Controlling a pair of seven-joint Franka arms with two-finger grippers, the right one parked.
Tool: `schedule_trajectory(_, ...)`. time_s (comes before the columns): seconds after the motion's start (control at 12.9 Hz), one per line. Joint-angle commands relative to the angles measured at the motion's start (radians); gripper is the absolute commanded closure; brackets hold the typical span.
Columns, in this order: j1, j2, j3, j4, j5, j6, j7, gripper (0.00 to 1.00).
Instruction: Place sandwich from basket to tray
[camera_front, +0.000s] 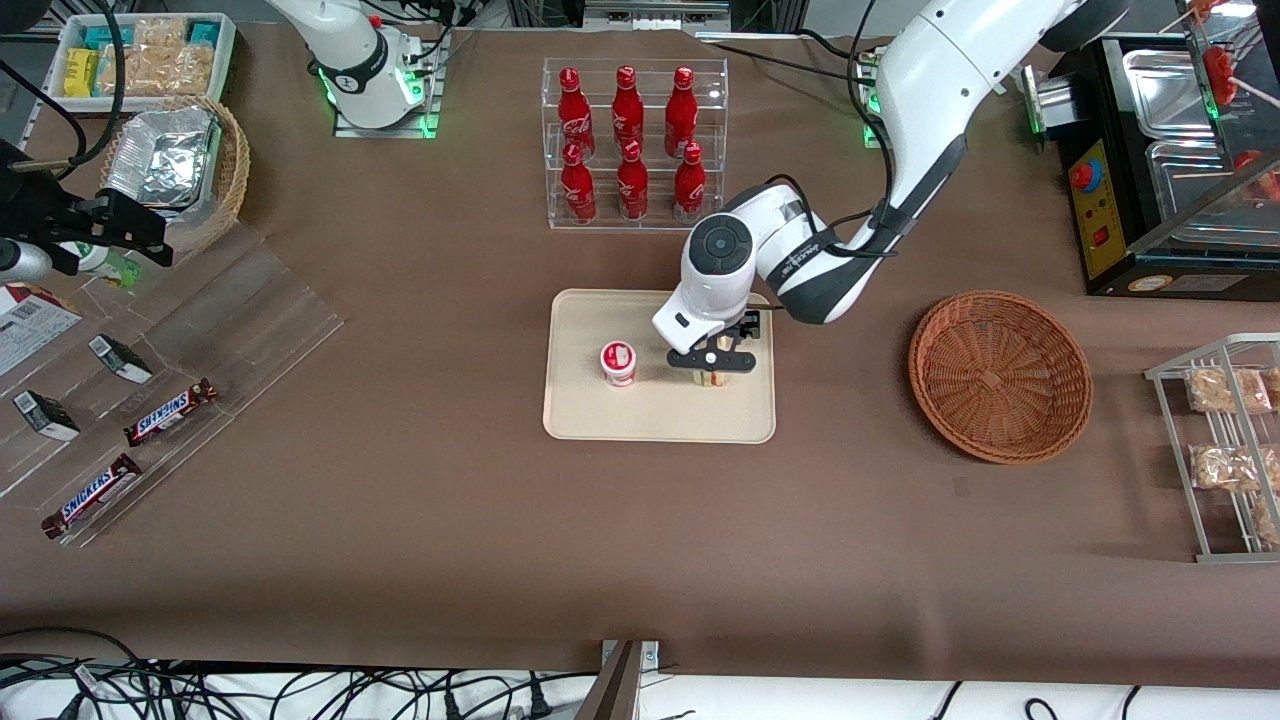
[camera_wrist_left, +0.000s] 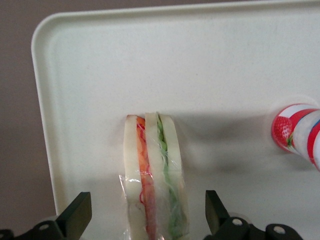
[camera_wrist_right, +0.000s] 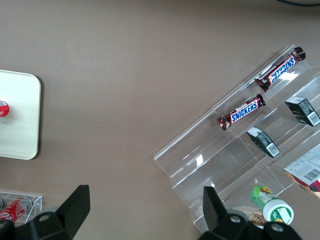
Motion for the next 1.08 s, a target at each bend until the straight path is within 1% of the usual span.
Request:
schedule_trajectory(0.0, 0.039, -0.069, -0.005, 0.034, 0.014, -0.082, -0.015, 0.0)
schedule_trajectory(0.08, 0.061, -0.083, -0.009, 0.069, 0.011, -0.126, -0.012, 0.0)
schedule_trajectory(0.23, 0.093, -0.103, -0.015, 0.144, -0.022, -0.218, -0.004, 0.0)
schedule_trajectory(0.54, 0.154, -0.158, -0.015, 0.242, -0.055, -0.349, -0.004, 0.0)
schedule_trajectory(0.62, 0.177, -0.166, -0.019, 0.247, -0.058, -0.366, -0.004, 0.0)
schedule_trajectory(0.77, 0.21, -0.196, -0.019, 0.247, -0.087, -0.368, -0.001, 0.0)
schedule_trajectory(1.01, 0.242, -0.213, -0.019, 0.247, -0.105, -0.369, 0.022, 0.0)
